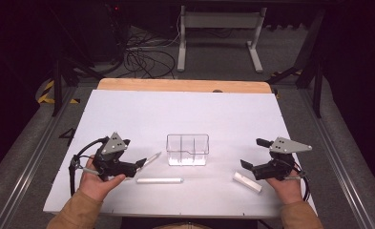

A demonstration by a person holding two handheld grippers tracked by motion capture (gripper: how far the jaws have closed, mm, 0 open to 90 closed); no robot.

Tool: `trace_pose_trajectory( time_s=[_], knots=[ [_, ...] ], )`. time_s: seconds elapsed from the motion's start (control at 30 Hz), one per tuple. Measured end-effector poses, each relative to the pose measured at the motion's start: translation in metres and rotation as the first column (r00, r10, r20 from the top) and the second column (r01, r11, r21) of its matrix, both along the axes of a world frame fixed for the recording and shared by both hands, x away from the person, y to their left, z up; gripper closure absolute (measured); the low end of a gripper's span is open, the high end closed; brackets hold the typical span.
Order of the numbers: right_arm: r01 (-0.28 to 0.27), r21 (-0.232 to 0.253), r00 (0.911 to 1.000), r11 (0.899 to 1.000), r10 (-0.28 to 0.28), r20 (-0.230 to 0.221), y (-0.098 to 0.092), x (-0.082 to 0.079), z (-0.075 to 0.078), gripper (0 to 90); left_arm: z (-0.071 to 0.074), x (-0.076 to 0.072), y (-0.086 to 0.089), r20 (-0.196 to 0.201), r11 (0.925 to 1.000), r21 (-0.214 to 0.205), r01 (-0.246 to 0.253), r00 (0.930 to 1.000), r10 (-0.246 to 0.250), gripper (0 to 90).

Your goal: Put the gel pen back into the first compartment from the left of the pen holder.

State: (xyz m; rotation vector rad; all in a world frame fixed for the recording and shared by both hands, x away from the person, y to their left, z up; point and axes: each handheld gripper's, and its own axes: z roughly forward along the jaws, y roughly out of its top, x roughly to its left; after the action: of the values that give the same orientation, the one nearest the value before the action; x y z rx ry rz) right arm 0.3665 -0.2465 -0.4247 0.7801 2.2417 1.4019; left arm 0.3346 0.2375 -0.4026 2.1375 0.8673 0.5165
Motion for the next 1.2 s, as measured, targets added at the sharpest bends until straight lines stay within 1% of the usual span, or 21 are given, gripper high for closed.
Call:
trace_pose_trajectory(
  time_s=[0.07,0.13,0.23,0.27,0.33,0.4,0.43,0.53,0.57,0.67,0.77,0.8,0.93,1.03,1.1,1.2],
  knots=[
    [0.0,-0.001,1.0,1.0,0.0,-0.002,0.0,0.0,0.0,0.9,-0.001,0.003,-0.003,-0.036,1.0,0.003,0.004,0.9993,-0.004,16.9],
    [-0.001,-0.004,1.0,1.0,0.001,-0.001,0.0,0.0,0.0,1.0,-0.003,0.007,-0.006,-0.063,0.9999,0.01,0.007,0.998,-0.006,18.7],
    [-0.002,-0.003,1.0,1.0,0.002,-0.005,0.001,0.0,-0.001,1.1,-0.005,0.012,-0.01,-0.082,0.9996,0.028,-0.001,0.9967,0.004,19.0],
    [-0.004,-0.005,1.0,1.0,0.004,-0.007,0.001,0.0,-0.001,1.1,-0.005,0.013,-0.011,-0.091,0.9996,0.028,-0.006,0.9958,0.008,19.3],
    [-0.005,-0.014,1.0,1.0,0.005,-0.005,0.002,0.0,-0.002,1.2,-0.006,0.016,-0.013,-0.101,0.9991,0.042,-0.007,0.9948,0.011,19.6],
    [-0.009,-0.012,0.9999,1.0,0.009,-0.009,0.002,0.0,-0.002,1.2,-0.007,0.019,-0.015,-0.108,0.998,0.062,-0.008,0.9941,0.015,20.0],
    [-0.009,-0.013,0.9999,1.0,0.009,-0.01,0.003,0.0,-0.003,1.3,-0.008,0.02,-0.017,-0.117,0.9979,0.064,-0.011,0.993,0.018,20.3],
    [-0.014,-0.013,0.9998,1.0,0.014,-0.013,0.003,0.0,-0.003,1.4,-0.008,0.024,-0.021,-0.125,0.995,0.1,-0.011,0.9919,0.024,20.6],
    [-0.014,-0.013,0.9998,1.0,0.014,-0.015,0.003,0.0,-0.003,1.3,-0.009,0.025,-0.023,-0.123,0.9948,0.101,-0.014,0.992,0.026,20.6],
    [-0.016,-0.015,0.9998,1.0,0.016,-0.013,0.004,0.0,-0.003,1.4,-0.01,0.027,-0.027,-0.136,0.9938,0.111,-0.007,0.9904,0.022,20.7],
    [-0.017,-0.015,0.9997,1.0,0.016,-0.016,0.004,0.0,-0.004,1.4,-0.011,0.03,-0.03,-0.144,0.9912,0.133,-0.003,0.9894,0.022,20.9],
    [-0.017,-0.016,0.9997,1.0,0.017,-0.017,0.004,0.0,-0.004,1.5,-0.011,0.031,-0.032,-0.145,0.9893,0.146,0.0,0.9891,0.021,20.9],
    [-0.02,-0.021,0.9996,1.0,0.02,-0.019,0.005,0.0,-0.004,1.5,-0.012,0.034,-0.037,-0.155,0.9854,0.17,0.005,0.9876,0.022,21.1],
    [-0.021,-0.023,0.9996,1.0,0.02,-0.022,0.006,0.0,-0.005,1.6,-0.014,0.037,-0.039,-0.171,0.9844,0.175,0.01,0.985,0.02,21.8],
    [-0.023,-0.024,0.9995,0.999,0.022,-0.023,0.006,0.0,-0.005,1.6,-0.014,0.039,-0.04,-0.191,0.9863,0.164,0.012,0.9813,0.02,22.1],
    [-0.028,-0.018,0.9993,0.999,0.028,-0.026,0.005,0.0,-0.005,1.6,-0.016,0.042,-0.041,-0.21,0.9875,0.156,0.023,0.9777,0.01,23.4]
  ],
)
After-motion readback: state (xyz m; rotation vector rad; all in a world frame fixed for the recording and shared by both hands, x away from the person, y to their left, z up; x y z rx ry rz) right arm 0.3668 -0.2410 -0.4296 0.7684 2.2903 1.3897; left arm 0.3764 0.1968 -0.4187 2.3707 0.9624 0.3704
